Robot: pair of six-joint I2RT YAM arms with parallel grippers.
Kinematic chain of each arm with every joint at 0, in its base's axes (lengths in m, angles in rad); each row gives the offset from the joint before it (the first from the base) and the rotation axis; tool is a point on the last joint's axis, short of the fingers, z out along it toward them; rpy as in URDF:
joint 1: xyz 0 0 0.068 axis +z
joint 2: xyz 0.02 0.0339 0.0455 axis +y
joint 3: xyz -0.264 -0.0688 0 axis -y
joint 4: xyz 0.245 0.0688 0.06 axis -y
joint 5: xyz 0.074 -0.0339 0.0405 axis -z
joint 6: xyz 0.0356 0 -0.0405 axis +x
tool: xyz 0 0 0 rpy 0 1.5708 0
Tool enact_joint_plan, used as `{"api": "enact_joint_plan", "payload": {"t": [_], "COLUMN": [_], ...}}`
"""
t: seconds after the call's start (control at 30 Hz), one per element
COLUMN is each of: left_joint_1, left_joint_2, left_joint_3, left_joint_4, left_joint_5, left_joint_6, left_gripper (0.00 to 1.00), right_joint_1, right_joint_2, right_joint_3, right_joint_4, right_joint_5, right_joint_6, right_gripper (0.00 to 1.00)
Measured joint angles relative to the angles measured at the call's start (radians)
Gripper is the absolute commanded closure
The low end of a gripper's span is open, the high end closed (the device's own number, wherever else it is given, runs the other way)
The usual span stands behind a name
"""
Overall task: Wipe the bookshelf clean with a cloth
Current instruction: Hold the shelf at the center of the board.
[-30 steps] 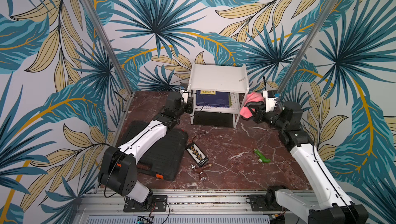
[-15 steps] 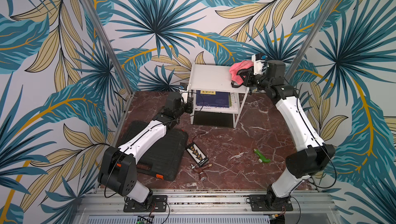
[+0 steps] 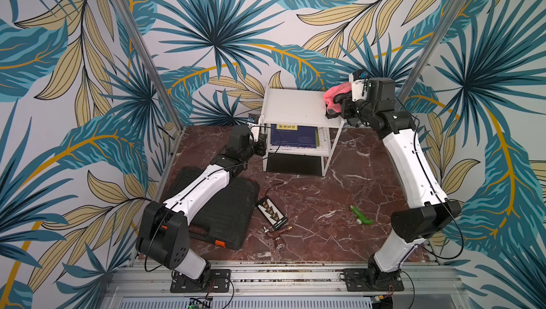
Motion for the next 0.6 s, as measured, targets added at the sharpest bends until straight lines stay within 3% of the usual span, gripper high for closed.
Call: {"api": "enact_joint_plan", "payload": {"t": [0.2, 0.23, 0.6], "left_joint_1": [0.001, 0.001, 0.003], "left_joint_2": [0.002, 0.003, 0.005], "left_joint_3": [0.0, 0.001, 0.005], "left_joint_4": [0.001, 0.001, -0.002], "left_joint_5": [0.007, 0.007, 0.014], "left_joint_6": [0.002, 0.002, 0.006], "left_gripper": [1.0, 1.0, 1.0], "right_joint_1": [-0.012, -0.013, -0.02], "right_joint_2": [0.513, 0.56, 0.504], "right_joint_3": [0.754, 0.824, 0.928], "right_joint_4": [-0.165, -0.166, -0.486], "right_joint_5": [0.047, 0.047, -0.024], "right_joint_6": [-0.035, -0.035, -0.084], "right_gripper": [1.0, 1.0, 1.0]}}
